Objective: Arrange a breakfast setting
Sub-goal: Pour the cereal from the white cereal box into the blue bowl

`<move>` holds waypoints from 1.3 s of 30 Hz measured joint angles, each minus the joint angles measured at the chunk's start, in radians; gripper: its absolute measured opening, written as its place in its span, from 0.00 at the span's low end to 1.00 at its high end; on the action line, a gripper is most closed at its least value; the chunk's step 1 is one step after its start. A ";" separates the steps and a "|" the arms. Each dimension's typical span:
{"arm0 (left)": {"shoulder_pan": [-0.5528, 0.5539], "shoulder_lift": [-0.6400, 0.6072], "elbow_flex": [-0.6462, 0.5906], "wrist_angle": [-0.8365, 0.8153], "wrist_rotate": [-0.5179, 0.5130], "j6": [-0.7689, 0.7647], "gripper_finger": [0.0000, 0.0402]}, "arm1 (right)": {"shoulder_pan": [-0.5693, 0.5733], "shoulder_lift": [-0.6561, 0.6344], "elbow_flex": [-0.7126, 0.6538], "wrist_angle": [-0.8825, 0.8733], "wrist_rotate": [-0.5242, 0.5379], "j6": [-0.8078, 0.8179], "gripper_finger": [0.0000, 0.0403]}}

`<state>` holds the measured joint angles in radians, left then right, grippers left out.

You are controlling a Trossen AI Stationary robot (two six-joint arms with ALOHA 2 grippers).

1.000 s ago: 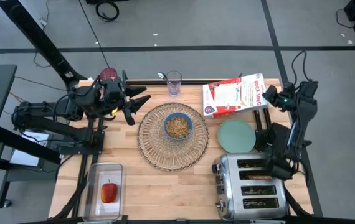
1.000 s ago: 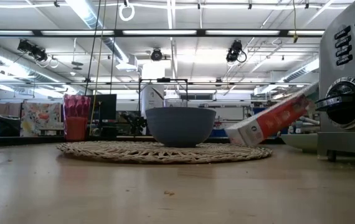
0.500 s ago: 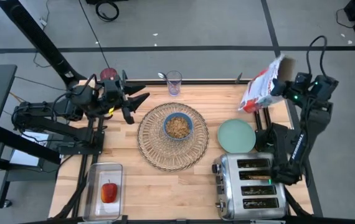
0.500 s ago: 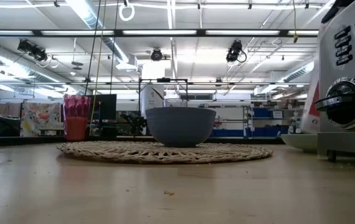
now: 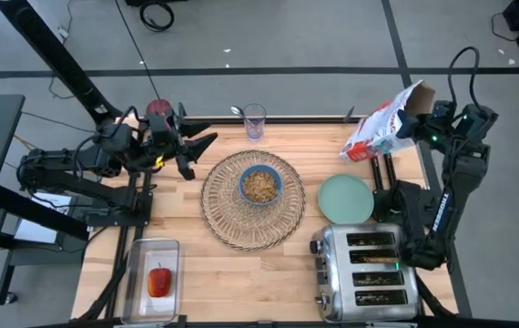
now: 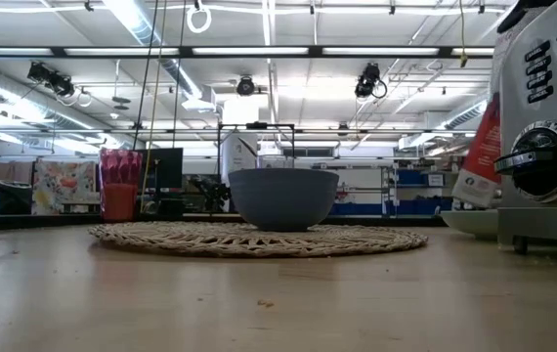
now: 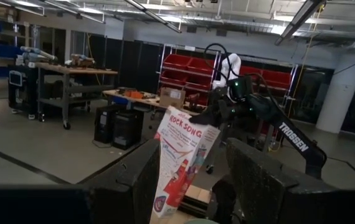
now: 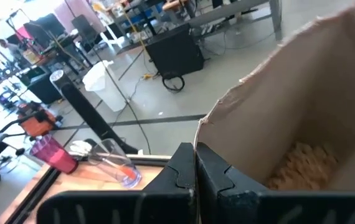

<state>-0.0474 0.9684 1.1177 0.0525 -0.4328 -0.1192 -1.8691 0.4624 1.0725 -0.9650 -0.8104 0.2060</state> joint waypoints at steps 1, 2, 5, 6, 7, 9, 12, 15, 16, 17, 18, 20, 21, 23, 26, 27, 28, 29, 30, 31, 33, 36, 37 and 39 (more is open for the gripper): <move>0.000 0.000 0.000 0.000 0.000 0.000 0.47 | 0.006 0.001 -0.001 -0.001 -0.003 0.000 0.00; -0.001 0.000 0.000 0.000 0.000 0.000 0.47 | 0.013 0.003 -0.001 -0.001 -0.009 0.000 0.00; -0.001 0.012 0.000 0.007 0.000 0.000 0.47 | 0.035 0.002 -0.001 0.003 -0.022 -0.001 0.00; -0.001 0.015 0.000 0.005 0.000 0.000 0.47 | 0.042 0.002 -0.001 0.007 -0.022 -0.003 0.00; -0.001 0.016 -0.001 0.001 0.000 0.000 0.47 | 0.051 0.003 -0.001 0.012 -0.023 -0.005 0.00; -0.001 0.025 0.000 0.013 0.000 0.000 0.47 | 0.067 0.003 -0.002 0.035 -0.022 -0.020 0.00; -0.001 0.035 0.000 0.010 0.000 0.001 0.47 | 0.091 0.015 -0.001 0.075 -0.025 -0.027 0.00; -0.001 0.048 0.000 0.024 0.000 0.002 0.47 | 0.120 0.046 -0.001 0.066 -0.007 -0.053 0.00; -0.001 0.049 -0.001 0.024 0.000 0.001 0.47 | 0.132 0.058 -0.002 0.066 -0.002 -0.060 0.00; -0.001 0.049 -0.001 0.028 0.000 0.001 0.47 | 0.145 0.071 -0.002 0.067 0.000 -0.069 0.00; -0.003 0.049 -0.001 0.032 0.000 0.002 0.47 | 0.160 0.083 -0.002 0.070 0.008 -0.076 0.00; -0.002 0.048 -0.001 0.036 0.000 0.001 0.47 | 0.194 0.103 -0.002 0.077 0.028 -0.090 0.00; -0.003 0.048 -0.001 0.035 0.000 0.001 0.47 | 0.212 0.112 -0.002 0.079 0.035 -0.099 0.00; -0.003 0.048 -0.001 0.034 0.000 0.001 0.47 | 0.253 0.130 -0.002 0.084 0.051 -0.117 0.00; -0.002 0.048 -0.001 0.044 0.000 0.002 0.47 | 0.331 0.162 -0.001 0.104 0.064 -0.120 0.00; -0.002 0.048 -0.001 0.044 0.000 0.002 0.47 | 0.360 0.172 -0.001 0.112 0.077 -0.120 0.00; -0.003 0.048 -0.001 0.044 0.000 0.002 0.47 | 0.391 0.181 0.004 0.111 0.102 -0.121 0.00; -0.003 0.051 -0.001 0.044 0.000 0.002 0.47 | 0.423 0.190 0.007 0.112 0.132 -0.121 0.00; -0.003 0.053 -0.001 0.045 0.000 0.002 0.47 | 0.454 0.198 0.011 0.112 0.161 -0.122 0.00; -0.003 0.055 -0.001 0.044 0.000 0.003 0.47 | 0.484 0.208 0.015 0.112 0.189 -0.124 0.00; -0.003 0.056 -0.001 0.045 0.000 0.003 0.47 | 0.545 0.226 0.024 0.112 0.237 -0.132 0.00; -0.003 0.055 -0.001 0.047 0.000 0.003 0.47 | 0.633 0.252 0.038 0.112 0.325 -0.142 0.00; -0.003 0.055 -0.001 0.046 0.000 0.003 0.47 | 0.661 0.262 0.046 0.110 0.352 -0.148 0.00; -0.003 0.055 -0.001 0.046 0.000 0.003 0.47 | 0.711 0.281 0.065 0.107 0.406 -0.160 0.00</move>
<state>-0.0502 1.0233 1.1172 0.0986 -0.4324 -0.1158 -1.1579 0.7431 1.1379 -0.8577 -0.4041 0.0461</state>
